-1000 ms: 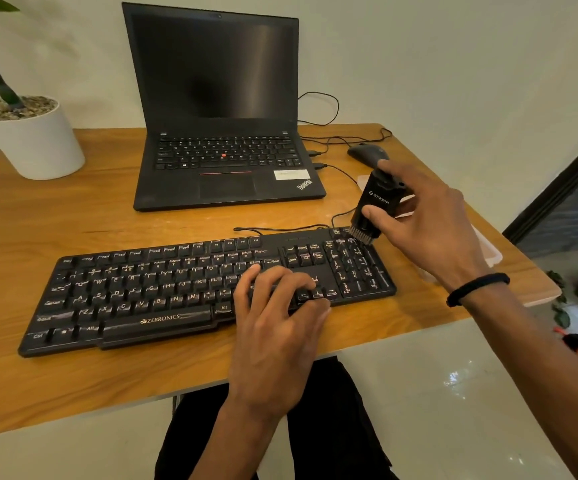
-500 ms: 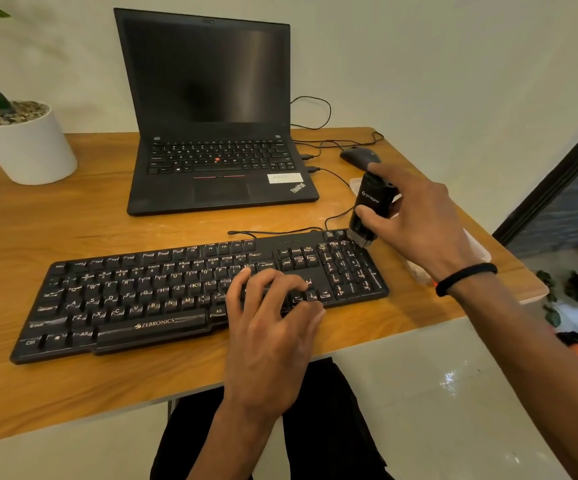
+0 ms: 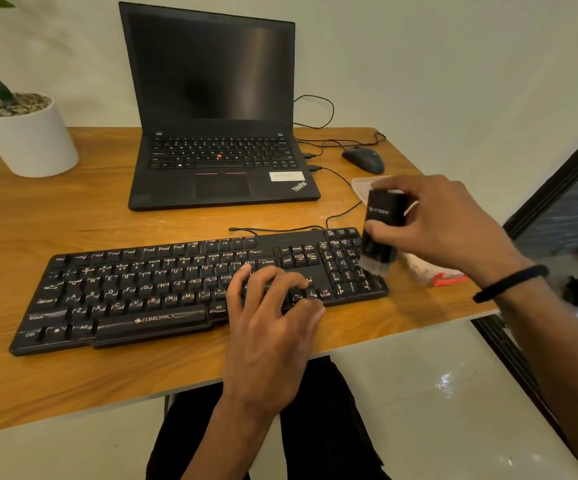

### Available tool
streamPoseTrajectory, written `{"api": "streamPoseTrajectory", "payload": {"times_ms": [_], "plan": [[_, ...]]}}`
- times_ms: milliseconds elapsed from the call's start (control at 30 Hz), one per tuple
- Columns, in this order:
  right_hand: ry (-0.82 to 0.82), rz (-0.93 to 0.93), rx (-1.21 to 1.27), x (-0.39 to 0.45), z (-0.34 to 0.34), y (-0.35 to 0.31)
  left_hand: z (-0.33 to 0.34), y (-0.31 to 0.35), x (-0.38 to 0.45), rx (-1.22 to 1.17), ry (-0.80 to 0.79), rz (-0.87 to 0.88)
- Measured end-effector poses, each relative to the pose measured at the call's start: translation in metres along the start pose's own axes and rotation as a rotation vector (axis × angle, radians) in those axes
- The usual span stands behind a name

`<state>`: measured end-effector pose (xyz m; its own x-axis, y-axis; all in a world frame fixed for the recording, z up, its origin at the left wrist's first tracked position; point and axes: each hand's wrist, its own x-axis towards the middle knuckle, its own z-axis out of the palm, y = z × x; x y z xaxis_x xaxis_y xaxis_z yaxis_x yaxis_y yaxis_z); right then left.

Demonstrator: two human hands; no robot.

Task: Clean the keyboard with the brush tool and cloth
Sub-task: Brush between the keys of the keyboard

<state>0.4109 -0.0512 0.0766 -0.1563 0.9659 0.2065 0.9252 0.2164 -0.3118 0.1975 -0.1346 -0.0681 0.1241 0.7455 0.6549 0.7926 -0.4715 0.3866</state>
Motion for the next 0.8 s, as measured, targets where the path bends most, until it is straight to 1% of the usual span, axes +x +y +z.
{"api": "streamPoseTrajectory", "payload": {"times_ms": [33, 100, 200, 267, 400, 433, 467, 567, 633, 700, 800], "plan": [[0.061, -0.011, -0.009, 0.003, 0.005, -0.002, 0.000, 0.000, 0.000, -0.003, 0.000, -0.001], [0.113, -0.027, -0.016, 0.005, 0.015, -0.003, 0.000, 0.000, 0.000, -0.008, -0.001, -0.001], [0.088, -0.042, -0.033, -0.002, 0.019, -0.001, -0.001, 0.000, 0.000, -0.004, -0.005, -0.001], [0.027, -0.022, -0.020, -0.009, 0.011, 0.000, 0.000, 0.000, 0.000, 0.005, -0.004, 0.004], [-0.206, -0.007, -0.059, -0.019, -0.009, 0.004, 0.000, -0.001, -0.001, -0.004, 0.000, 0.007], [-0.222, -0.015, -0.068, -0.019, -0.012, 0.004, 0.000, -0.001, -0.001, -0.007, 0.000, 0.009], [-0.195, -0.020, -0.071, -0.019, -0.012, 0.003, 0.000, 0.000, -0.001, -0.010, 0.000, 0.009], [0.005, -0.032, -0.071, -0.016, -0.005, -0.003, 0.000, 0.000, -0.001, -0.010, -0.002, 0.005], [0.070, -0.056, -0.082, -0.016, 0.003, -0.006, -0.001, 0.000, 0.000, -0.011, -0.005, 0.001], [0.049, -0.057, -0.059, -0.020, 0.010, -0.008, -0.001, 0.000, 0.000, -0.015, -0.013, 0.000], [-0.025, -0.034, -0.011, -0.025, 0.007, -0.008, -0.002, 0.001, 0.000, -0.015, -0.017, -0.005]]}}
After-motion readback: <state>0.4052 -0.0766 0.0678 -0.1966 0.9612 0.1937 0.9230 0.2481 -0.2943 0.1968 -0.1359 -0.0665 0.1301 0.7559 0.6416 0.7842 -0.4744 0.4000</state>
